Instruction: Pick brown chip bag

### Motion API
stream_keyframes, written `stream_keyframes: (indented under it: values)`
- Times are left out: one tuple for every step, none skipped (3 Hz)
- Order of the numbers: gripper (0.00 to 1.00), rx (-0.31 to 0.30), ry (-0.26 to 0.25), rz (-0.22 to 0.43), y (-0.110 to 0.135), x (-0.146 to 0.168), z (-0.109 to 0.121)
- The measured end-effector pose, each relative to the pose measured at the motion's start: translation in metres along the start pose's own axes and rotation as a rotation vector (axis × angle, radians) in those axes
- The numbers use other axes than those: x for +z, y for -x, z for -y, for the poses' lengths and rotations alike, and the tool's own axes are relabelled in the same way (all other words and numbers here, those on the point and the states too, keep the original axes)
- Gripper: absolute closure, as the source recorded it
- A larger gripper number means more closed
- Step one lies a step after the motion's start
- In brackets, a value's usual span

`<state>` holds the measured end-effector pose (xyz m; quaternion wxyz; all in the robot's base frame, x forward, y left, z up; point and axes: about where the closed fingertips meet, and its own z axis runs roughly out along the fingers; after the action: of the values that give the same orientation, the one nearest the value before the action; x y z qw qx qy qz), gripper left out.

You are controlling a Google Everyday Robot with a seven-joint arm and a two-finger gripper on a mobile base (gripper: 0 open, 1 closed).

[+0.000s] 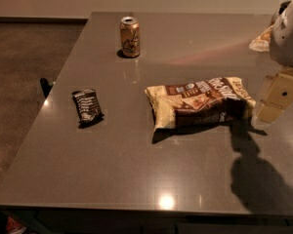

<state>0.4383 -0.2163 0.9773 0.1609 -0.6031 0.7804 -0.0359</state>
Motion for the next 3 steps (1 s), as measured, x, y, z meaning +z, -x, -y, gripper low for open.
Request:
stream_keyframes:
  values:
    - [0.00, -0.003, 0.004, 0.000, 0.000, 0.008, 0.001]
    - [0.00, -0.003, 0.005, 0.000, 0.000, 0.010, 0.002]
    - [0.00, -0.012, 0.028, -0.002, 0.002, 0.038, 0.011]
